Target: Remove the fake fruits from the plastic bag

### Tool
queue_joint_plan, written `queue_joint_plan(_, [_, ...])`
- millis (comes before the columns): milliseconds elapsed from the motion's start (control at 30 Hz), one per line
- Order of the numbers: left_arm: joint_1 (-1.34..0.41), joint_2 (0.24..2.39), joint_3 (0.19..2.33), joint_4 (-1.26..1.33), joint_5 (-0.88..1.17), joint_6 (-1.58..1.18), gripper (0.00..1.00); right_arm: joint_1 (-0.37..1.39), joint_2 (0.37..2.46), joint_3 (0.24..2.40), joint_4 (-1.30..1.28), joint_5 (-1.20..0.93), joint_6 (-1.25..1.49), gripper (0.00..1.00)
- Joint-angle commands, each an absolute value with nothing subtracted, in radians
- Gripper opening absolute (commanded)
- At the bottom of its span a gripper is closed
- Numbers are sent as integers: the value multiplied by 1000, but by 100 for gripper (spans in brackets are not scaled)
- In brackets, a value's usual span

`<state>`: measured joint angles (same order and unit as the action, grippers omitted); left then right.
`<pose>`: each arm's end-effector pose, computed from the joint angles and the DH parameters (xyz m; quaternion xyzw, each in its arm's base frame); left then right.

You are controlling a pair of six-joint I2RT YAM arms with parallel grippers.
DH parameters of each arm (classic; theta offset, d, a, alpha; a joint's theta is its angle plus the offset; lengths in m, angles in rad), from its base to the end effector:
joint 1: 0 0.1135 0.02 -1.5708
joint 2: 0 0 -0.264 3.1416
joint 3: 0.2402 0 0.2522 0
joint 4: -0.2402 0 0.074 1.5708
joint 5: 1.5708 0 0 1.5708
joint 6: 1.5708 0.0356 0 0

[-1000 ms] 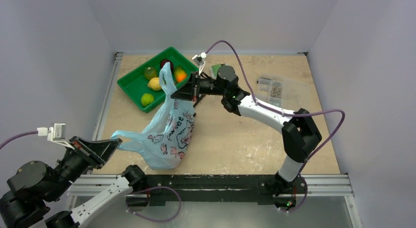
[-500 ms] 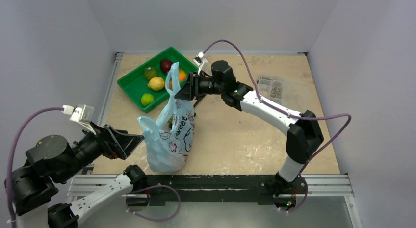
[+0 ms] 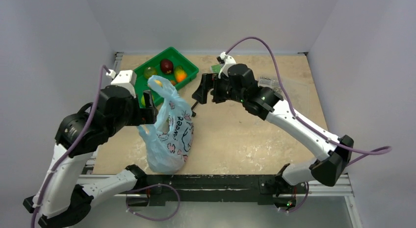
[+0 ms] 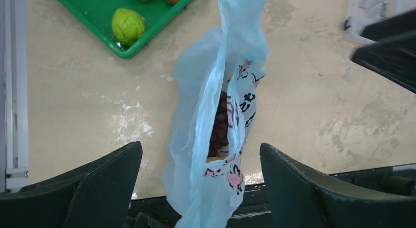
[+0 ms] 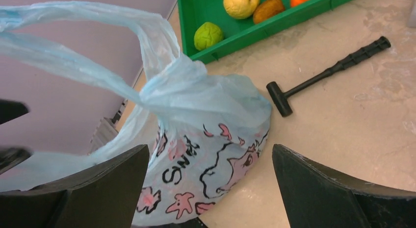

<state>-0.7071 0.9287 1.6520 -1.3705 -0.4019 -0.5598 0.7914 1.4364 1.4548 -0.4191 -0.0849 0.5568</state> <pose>0.0782 -0.0485 0.4677 -0.0241 0.8814 -0.1144 0.4577 0.2293 0.2363 0.3969 -0.1207 0.8245 0.3720 0.4090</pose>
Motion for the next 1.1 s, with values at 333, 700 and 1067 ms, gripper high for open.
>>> queue_joint_plan(333, [-468, 853, 1325, -1068, -22, -496, 86, 1028, 1391, 1267, -279, 8, 814, 98])
queue_joint_plan(700, [-465, 743, 1260, -1001, 104, -571, 67, 1124, 1552, 1312, -154, 23, 892, 98])
queue_joint_plan(1067, [-464, 677, 1225, -960, 203, -624, 62, 1155, 1674, 1355, -75, 140, 977, 96])
